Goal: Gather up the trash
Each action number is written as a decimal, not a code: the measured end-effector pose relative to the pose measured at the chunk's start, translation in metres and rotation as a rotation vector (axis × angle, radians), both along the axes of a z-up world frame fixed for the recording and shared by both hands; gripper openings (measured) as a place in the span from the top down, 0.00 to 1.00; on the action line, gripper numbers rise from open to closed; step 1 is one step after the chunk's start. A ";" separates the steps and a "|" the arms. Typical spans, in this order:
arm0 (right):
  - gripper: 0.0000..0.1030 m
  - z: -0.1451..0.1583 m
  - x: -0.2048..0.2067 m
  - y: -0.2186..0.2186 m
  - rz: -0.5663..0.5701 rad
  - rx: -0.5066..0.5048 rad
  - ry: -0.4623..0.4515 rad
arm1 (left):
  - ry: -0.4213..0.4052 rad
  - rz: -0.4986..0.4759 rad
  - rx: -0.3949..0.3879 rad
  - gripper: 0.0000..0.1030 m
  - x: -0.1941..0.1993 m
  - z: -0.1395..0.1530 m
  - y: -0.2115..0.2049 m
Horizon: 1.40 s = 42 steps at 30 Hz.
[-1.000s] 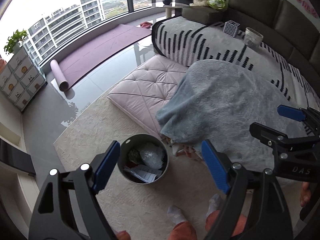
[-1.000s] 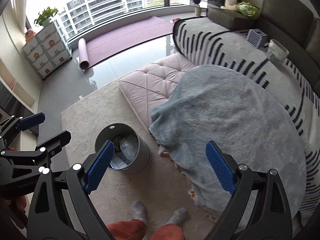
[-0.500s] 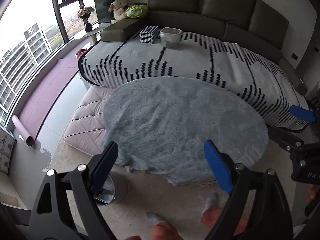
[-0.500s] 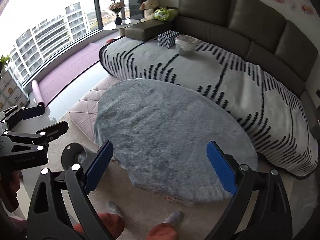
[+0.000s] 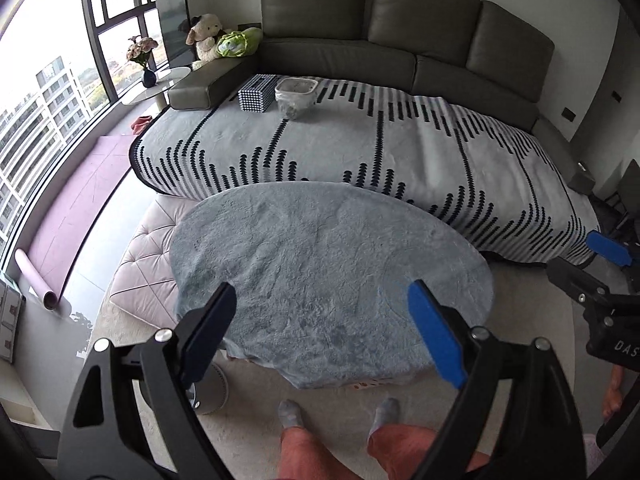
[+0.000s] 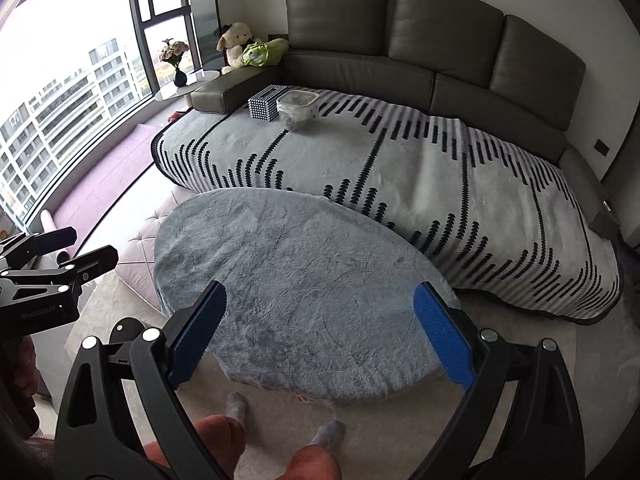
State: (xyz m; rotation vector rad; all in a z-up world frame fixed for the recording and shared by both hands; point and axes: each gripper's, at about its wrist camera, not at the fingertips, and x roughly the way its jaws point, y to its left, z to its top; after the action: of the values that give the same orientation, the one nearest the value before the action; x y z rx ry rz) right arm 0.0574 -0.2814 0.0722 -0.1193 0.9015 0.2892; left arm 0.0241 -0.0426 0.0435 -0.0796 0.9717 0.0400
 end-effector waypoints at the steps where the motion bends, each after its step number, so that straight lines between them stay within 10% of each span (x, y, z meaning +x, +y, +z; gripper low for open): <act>1: 0.11 0.000 -0.002 0.000 -0.013 -0.001 0.004 | 0.007 -0.018 -0.012 0.15 0.001 0.001 0.000; 42: 0.11 0.018 -0.018 0.036 -0.110 0.042 0.013 | -0.019 -0.135 0.013 0.15 0.004 0.020 0.030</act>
State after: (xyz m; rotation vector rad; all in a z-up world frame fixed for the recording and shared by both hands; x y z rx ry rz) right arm 0.0397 -0.2451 0.0899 -0.0288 0.9112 0.2061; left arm 0.0277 -0.0124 0.0640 -0.0019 0.9558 -0.0784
